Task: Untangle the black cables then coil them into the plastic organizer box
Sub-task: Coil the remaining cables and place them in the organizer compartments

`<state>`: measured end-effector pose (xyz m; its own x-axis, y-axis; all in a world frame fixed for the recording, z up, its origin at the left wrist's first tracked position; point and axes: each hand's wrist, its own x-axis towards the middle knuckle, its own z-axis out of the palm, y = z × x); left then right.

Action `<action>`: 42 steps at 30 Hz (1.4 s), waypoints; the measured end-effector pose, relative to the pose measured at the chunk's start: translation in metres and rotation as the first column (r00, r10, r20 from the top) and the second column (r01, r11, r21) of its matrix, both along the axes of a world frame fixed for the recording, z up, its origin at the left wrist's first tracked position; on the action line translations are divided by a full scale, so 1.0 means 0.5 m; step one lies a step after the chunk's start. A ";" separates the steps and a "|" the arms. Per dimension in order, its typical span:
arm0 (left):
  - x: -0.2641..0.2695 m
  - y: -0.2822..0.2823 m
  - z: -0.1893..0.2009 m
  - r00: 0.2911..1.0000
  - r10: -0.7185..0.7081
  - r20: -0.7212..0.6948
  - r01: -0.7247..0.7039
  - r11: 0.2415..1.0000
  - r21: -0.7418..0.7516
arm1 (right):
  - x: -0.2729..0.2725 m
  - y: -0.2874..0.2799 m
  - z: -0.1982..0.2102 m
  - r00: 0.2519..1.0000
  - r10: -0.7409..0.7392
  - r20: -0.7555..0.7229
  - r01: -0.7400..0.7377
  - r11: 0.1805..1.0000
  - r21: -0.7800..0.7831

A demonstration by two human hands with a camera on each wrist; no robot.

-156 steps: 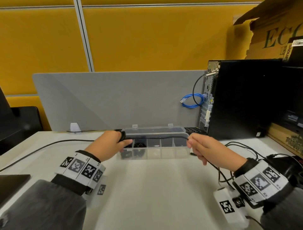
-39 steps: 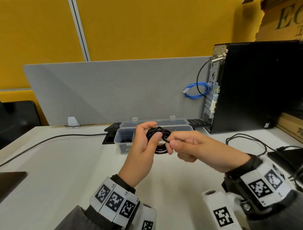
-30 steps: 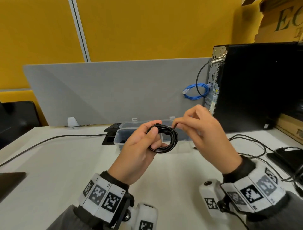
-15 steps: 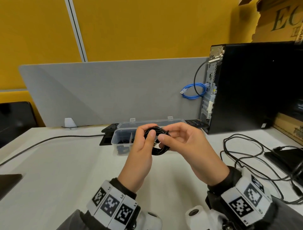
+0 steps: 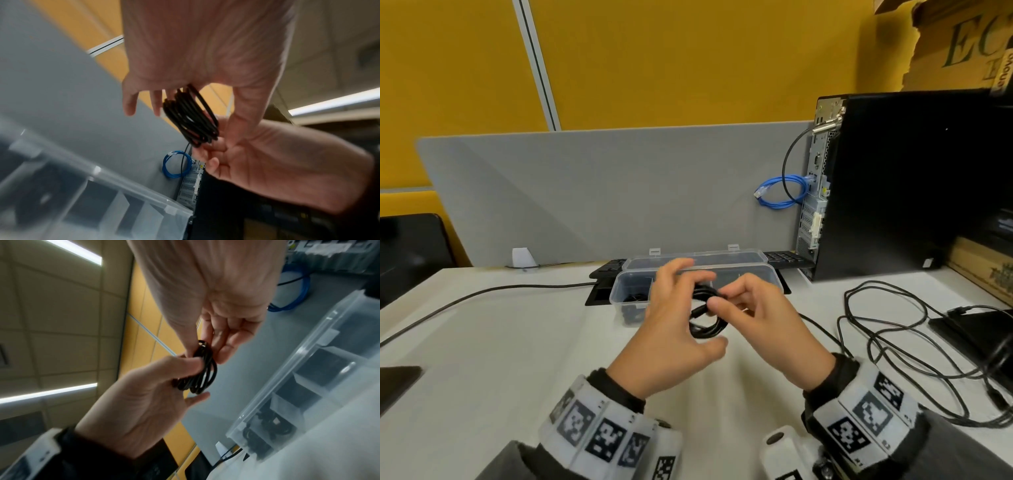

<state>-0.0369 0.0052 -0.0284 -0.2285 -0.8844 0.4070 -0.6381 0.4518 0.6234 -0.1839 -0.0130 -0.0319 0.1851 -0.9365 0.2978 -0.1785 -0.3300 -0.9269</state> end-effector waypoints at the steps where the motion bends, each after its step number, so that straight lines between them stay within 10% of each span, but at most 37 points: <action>1: -0.001 0.004 0.000 0.985 0.054 0.165 -0.043 0.997 -0.070 | 0.004 0.005 -0.002 0.999 0.018 -0.042 -0.019 1.000 -0.023; 3: -0.007 0.007 -0.006 0.924 0.182 0.337 -0.119 0.973 -0.199 | 0.008 0.015 0.002 0.993 0.036 -0.117 -0.043 0.997 -0.061; 12: -0.019 0.000 -0.014 0.950 0.237 0.202 -0.164 0.932 -0.322 | 0.006 0.048 0.033 0.986 0.031 -0.162 -0.053 0.990 -0.132; 16: -0.022 -0.030 -0.001 0.908 0.296 0.295 -0.230 0.943 -0.239 | 0.013 0.025 0.030 0.937 -0.004 -0.348 -0.049 0.988 -0.144; 22: 0.011 -0.131 0.004 0.996 0.083 0.043 -0.088 0.987 0.136 | 0.021 -0.151 0.063 0.891 0.014 -0.455 -0.047 0.997 -0.062; 28: 0.061 -0.194 -0.019 0.987 0.120 0.108 -0.146 0.947 0.285 | 0.068 -0.256 0.057 0.678 -0.192 -0.710 0.046 0.974 -0.220; 33: 0.081 -0.217 -0.063 0.979 0.121 0.167 -0.172 0.926 0.336 | 0.097 -0.292 0.005 0.395 -0.036 -0.918 -0.139 0.985 -0.099; 42: 0.094 -0.224 -0.060 0.984 0.096 0.148 -0.141 0.934 0.329 | 0.098 -0.284 -0.009 0.310 -0.024 -0.950 -0.181 0.980 -0.084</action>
